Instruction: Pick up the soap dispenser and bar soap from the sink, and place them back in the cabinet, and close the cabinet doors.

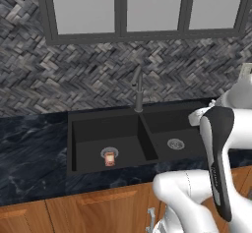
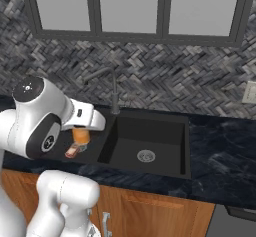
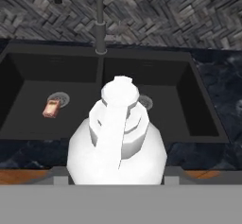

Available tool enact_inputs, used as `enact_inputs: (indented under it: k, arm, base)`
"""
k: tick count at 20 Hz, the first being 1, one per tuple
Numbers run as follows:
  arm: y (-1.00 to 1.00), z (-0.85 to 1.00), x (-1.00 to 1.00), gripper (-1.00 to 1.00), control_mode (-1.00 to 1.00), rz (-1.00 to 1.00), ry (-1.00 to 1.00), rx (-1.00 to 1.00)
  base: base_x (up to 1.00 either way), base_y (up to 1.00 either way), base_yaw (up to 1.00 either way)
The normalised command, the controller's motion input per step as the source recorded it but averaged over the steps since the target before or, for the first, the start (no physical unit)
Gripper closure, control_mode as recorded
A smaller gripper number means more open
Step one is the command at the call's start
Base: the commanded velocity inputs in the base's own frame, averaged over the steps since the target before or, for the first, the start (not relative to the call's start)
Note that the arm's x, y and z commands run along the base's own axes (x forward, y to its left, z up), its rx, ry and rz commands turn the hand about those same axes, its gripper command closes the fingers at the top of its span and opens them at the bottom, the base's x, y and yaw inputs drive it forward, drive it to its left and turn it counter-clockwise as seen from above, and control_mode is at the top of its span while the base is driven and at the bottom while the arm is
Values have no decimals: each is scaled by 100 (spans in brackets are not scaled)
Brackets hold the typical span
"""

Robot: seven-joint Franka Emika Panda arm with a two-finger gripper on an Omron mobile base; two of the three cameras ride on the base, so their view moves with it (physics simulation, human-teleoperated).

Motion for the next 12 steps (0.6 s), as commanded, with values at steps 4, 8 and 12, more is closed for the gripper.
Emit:
enact_inputs:
  k: [4,8,12]
  arm:
    - [8,0,-23,100,100,1,0,0]
    - [0,0,0,100,100,0,0,0]
    - [0,0,0,100,100,0,0,0]
  base:
    - [-9,0,0]
    - [-46,-22,-24]
    - [-43,-26,-45]
